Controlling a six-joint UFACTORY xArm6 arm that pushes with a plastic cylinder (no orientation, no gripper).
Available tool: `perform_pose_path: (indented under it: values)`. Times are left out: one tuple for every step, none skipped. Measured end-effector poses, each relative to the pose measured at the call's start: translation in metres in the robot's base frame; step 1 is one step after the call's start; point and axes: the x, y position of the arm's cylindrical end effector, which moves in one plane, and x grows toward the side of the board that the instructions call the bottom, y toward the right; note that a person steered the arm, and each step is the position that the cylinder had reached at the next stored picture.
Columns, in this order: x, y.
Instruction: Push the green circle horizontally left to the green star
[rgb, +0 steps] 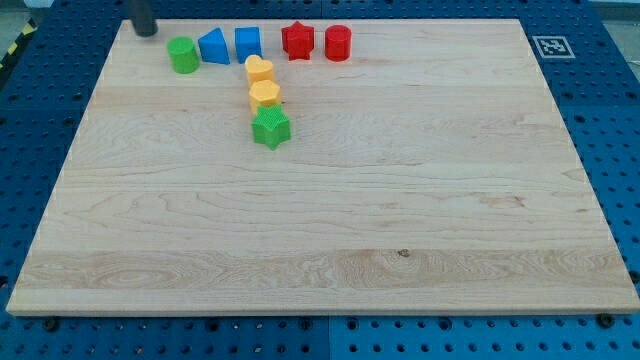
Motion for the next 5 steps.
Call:
perform_pose_path:
  values:
    - [-0.002, 0.034]
    - [0.017, 0.041]
    - [0.025, 0.036]
    - [0.030, 0.036]
    - [0.045, 0.037]
